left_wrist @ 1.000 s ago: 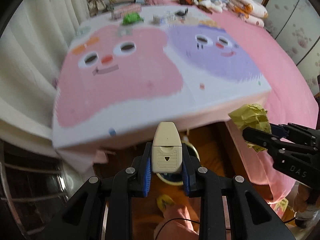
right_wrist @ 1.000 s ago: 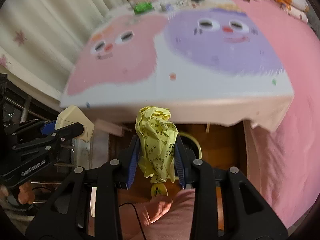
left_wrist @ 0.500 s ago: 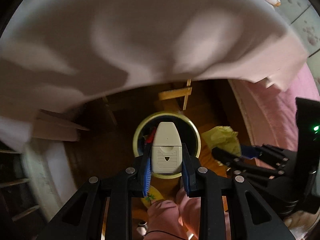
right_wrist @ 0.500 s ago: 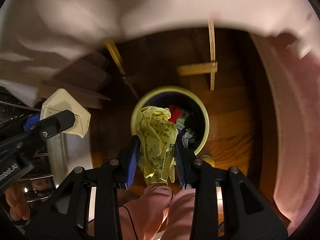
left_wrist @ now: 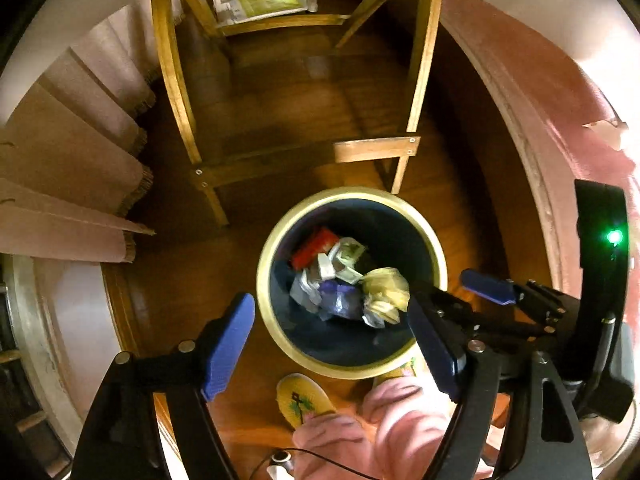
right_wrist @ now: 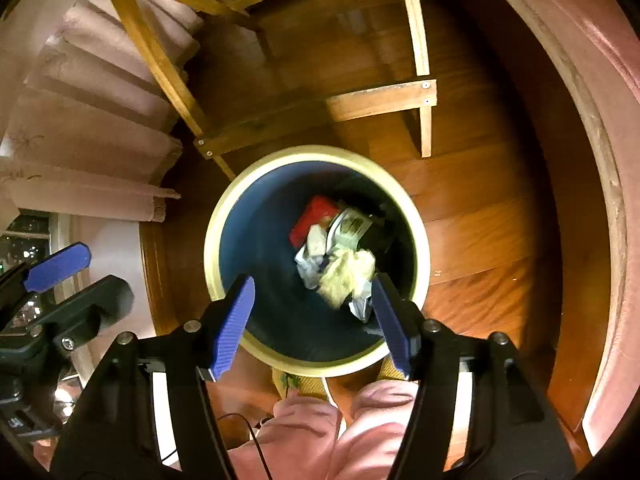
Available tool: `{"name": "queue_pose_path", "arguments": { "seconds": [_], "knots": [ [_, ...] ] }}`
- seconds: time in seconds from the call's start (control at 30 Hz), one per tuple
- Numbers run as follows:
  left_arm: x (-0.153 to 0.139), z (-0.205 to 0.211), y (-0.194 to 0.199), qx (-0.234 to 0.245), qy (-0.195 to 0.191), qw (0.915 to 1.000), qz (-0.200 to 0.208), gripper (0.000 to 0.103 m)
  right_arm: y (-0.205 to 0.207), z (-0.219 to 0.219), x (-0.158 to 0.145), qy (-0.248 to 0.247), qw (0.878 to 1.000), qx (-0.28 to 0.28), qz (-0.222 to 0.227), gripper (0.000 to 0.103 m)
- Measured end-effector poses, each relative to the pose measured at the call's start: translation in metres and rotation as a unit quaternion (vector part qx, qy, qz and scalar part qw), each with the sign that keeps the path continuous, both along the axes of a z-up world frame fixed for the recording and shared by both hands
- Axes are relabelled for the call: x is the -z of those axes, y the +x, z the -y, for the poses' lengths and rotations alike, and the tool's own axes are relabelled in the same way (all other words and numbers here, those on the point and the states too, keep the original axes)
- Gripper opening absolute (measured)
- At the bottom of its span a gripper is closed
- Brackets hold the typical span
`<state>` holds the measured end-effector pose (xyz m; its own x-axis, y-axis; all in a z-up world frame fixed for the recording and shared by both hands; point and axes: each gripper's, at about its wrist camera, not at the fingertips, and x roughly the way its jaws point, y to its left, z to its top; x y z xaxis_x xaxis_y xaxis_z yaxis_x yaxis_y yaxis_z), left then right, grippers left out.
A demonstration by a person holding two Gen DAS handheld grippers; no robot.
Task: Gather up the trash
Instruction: 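Carry both items over the bin and open both tools to drop them, then move both tools back up toward the table trash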
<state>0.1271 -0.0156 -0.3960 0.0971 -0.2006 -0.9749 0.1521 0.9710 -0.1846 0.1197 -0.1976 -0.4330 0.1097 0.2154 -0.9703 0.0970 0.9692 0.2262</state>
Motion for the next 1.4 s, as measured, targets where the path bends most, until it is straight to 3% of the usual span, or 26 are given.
{"name": "queue_pose_path", "arguments": {
  "seconds": [0.27, 0.43, 0.6, 0.9, 1.17, 1.4],
  "knots": [
    [-0.019, -0.001, 0.005, 0.004, 0.015, 0.9994, 0.033, 0.08, 0.004, 0.01, -0.019, -0.007, 1.0, 0.017, 0.011, 0.061],
    [-0.055, -0.007, 0.007, -0.009, 0.006, 0.9987, 0.051, 0.08, 0.002, 0.008, -0.06, -0.004, 0.999, 0.019, 0.025, 0.061],
    [-0.112, -0.008, 0.002, -0.009, -0.008, 0.9971, 0.075, 0.08, 0.001, 0.0, -0.118, -0.001, 0.999, 0.019, 0.048, 0.062],
    [-0.239, -0.025, -0.003, 0.006, -0.016, 0.9918, 0.127, 0.08, -0.011, -0.019, -0.242, 0.003, 0.994, 0.016, 0.104, 0.062],
    [-0.343, -0.052, -0.015, 0.006, 0.012, 0.9815, 0.191, 0.08, -0.026, -0.037, -0.349, 0.011, 0.989, 0.008, 0.144, 0.062],
    [-0.42, -0.068, -0.018, 0.015, -0.006, 0.9722, 0.234, 0.08, -0.032, -0.049, -0.43, -0.009, 0.982, -0.004, 0.191, 0.062]
  ]
}}
